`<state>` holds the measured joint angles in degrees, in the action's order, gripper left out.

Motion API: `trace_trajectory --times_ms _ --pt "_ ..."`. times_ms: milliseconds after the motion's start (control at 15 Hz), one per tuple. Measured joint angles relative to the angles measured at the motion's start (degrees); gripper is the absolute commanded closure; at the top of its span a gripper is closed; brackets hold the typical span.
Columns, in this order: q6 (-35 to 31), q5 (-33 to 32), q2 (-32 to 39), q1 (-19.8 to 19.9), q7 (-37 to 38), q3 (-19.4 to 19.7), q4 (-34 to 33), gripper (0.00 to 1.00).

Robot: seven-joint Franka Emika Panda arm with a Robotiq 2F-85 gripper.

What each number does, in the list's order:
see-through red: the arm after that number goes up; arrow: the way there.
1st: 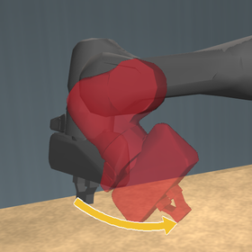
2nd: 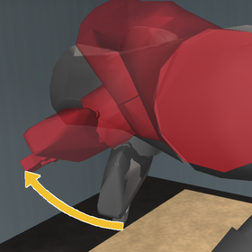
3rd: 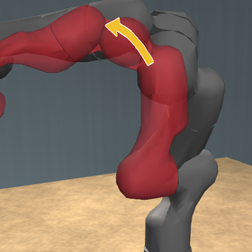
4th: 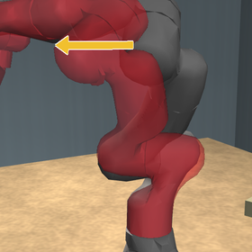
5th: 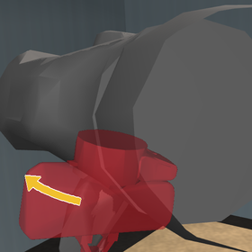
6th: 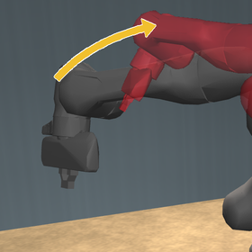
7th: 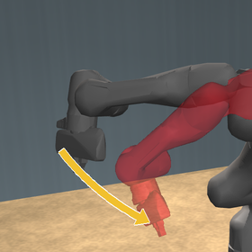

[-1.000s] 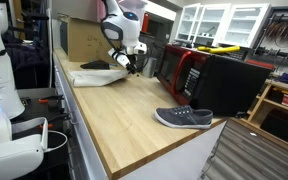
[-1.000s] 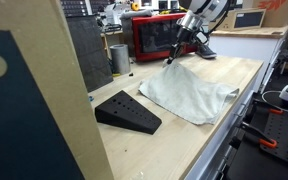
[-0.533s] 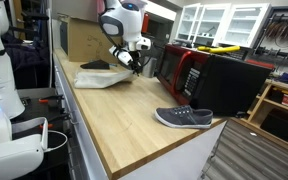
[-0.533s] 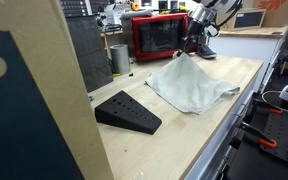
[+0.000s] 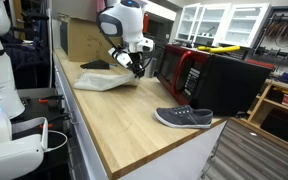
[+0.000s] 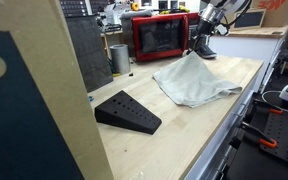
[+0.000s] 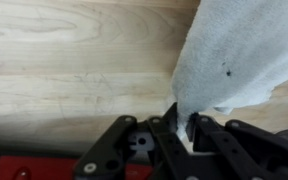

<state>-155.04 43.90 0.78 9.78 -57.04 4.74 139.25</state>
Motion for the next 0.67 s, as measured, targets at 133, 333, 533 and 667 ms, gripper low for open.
trace_trajectory --times_ms 133,333,533,667 --pt "-0.1 -0.5 0.0 0.5 0.0 0.7 0.3 0.98" --pt "-0.5 -1.3 0.0 1.1 0.0 1.3 0.8 0.98" --pt "-1.3 -3.1 -0.4 0.9 0.0 1.1 1.4 0.98" --pt "-2.1 -5.5 -1.4 0.6 0.0 0.5 2.3 0.98"
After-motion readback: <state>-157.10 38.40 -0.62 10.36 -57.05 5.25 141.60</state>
